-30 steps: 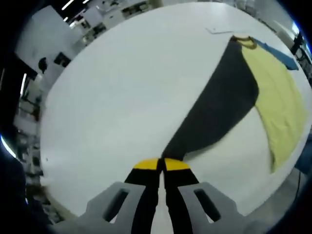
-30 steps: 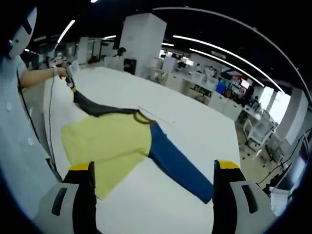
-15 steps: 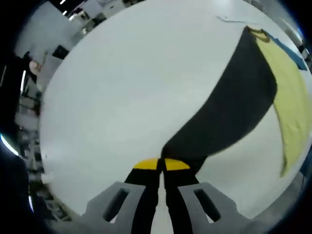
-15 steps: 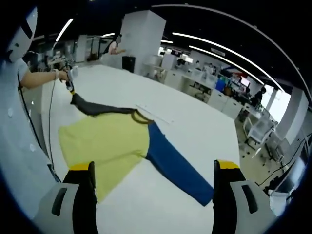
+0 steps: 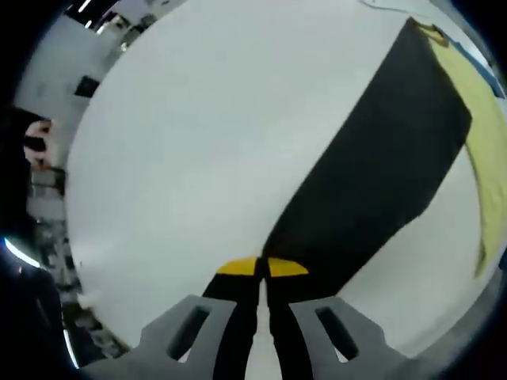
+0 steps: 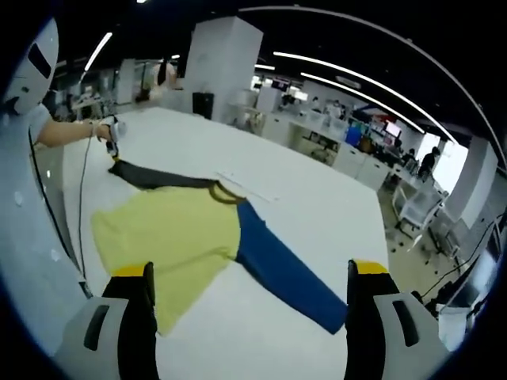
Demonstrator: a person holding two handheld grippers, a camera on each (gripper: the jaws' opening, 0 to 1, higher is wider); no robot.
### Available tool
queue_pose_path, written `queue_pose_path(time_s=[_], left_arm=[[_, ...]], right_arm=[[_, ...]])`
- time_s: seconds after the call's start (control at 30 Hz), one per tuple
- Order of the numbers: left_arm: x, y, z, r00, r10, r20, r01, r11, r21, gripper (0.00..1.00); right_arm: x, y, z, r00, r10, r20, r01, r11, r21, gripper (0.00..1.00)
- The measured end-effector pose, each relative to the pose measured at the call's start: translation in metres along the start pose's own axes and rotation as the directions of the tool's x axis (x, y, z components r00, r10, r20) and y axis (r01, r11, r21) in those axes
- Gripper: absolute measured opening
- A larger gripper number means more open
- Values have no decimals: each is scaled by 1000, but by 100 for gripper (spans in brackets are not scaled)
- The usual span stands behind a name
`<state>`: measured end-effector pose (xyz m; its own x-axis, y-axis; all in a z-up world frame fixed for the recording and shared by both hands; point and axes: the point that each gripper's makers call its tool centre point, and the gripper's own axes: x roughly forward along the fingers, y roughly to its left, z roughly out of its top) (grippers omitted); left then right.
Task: Fold the garment on the visible template until the final outline fits inside the template.
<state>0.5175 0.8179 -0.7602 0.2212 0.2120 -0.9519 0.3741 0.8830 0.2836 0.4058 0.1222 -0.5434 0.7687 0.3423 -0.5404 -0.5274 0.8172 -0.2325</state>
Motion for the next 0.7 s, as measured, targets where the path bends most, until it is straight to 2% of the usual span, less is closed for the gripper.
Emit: queue_pose_path(time_s=[0.4, 0.7], left_arm=[[12, 7, 0, 1000, 18, -11, -18, 1000, 13, 0], [15, 21, 7, 997, 74, 16, -74, 997, -2, 0]], right_arm=[[4, -4, -2, 1000, -21, -15, 21, 1000, 10, 100], [10, -5, 1, 1000, -18, -15, 18, 1000, 9, 100]])
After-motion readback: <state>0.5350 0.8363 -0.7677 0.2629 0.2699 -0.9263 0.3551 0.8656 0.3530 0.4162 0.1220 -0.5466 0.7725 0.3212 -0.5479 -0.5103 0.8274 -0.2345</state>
